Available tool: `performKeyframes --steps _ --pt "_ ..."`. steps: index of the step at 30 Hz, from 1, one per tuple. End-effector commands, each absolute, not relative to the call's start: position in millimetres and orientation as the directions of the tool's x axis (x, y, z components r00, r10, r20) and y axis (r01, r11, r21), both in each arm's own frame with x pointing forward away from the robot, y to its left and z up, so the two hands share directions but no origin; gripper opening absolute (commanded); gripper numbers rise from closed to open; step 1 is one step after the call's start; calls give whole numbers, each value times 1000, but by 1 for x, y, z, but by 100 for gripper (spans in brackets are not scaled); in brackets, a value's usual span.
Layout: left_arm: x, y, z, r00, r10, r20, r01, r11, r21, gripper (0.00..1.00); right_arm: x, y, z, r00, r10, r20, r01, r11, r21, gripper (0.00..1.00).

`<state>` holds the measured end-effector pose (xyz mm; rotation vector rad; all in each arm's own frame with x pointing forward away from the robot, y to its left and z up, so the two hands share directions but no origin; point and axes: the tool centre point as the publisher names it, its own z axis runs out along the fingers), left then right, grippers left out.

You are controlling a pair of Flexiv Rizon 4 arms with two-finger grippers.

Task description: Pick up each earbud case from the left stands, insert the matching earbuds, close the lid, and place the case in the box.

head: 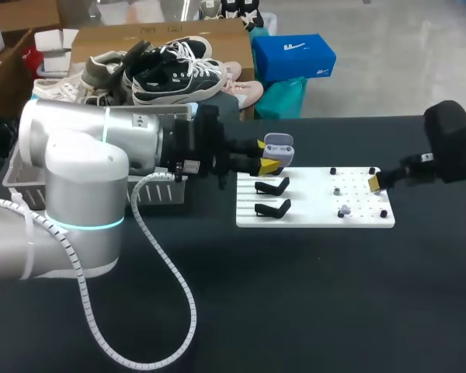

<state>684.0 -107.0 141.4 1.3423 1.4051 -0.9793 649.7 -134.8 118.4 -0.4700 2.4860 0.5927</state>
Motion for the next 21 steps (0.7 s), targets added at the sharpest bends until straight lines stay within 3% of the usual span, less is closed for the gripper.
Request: performKeyframes --steps 1,21 --pt "683 -108 140 30 248 -968 994 92 55 0 640 -140 124 -795 -206 -570 -379 903 202 100" --pt "683 -108 140 30 248 -968 994 92 55 0 634 -159 117 -765 -311 -564 -436 894 98 100"
